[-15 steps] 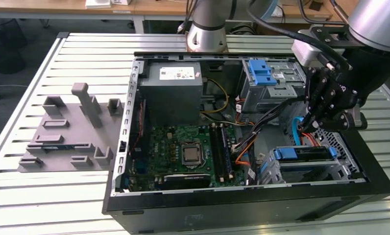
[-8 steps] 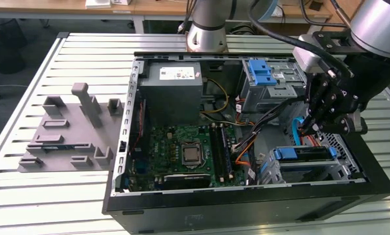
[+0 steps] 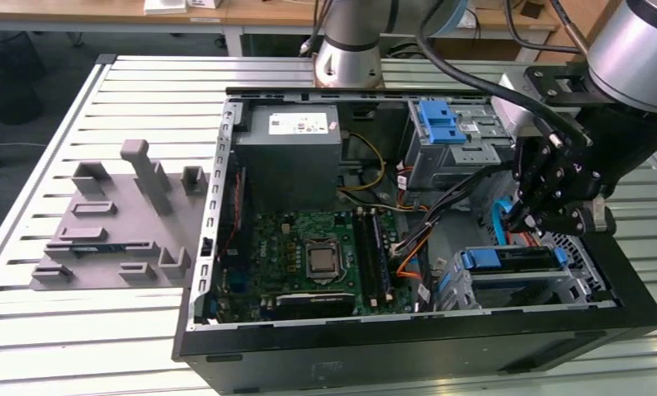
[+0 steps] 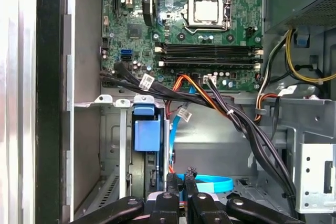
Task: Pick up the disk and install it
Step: 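Insert the second disk wire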
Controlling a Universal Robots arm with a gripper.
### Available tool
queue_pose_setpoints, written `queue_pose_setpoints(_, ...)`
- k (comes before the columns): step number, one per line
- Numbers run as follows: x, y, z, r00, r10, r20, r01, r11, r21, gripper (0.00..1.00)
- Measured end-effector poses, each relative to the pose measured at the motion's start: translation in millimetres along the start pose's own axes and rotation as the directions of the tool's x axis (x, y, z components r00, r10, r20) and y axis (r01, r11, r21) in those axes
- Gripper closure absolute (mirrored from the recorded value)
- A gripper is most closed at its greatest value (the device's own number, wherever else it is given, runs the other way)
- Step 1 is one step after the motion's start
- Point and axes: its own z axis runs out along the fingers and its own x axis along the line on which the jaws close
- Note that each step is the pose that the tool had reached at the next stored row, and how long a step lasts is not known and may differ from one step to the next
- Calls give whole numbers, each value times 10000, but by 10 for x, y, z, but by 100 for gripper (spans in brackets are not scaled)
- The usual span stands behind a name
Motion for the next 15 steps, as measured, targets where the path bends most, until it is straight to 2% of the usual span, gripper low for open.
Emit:
queue_pose_setpoints(4, 22, 3, 7, 10000, -13, 1, 13, 10000, 50, 84)
queue_pose_setpoints(15, 112, 13, 52, 10000, -27, 0, 27, 10000, 56, 84)
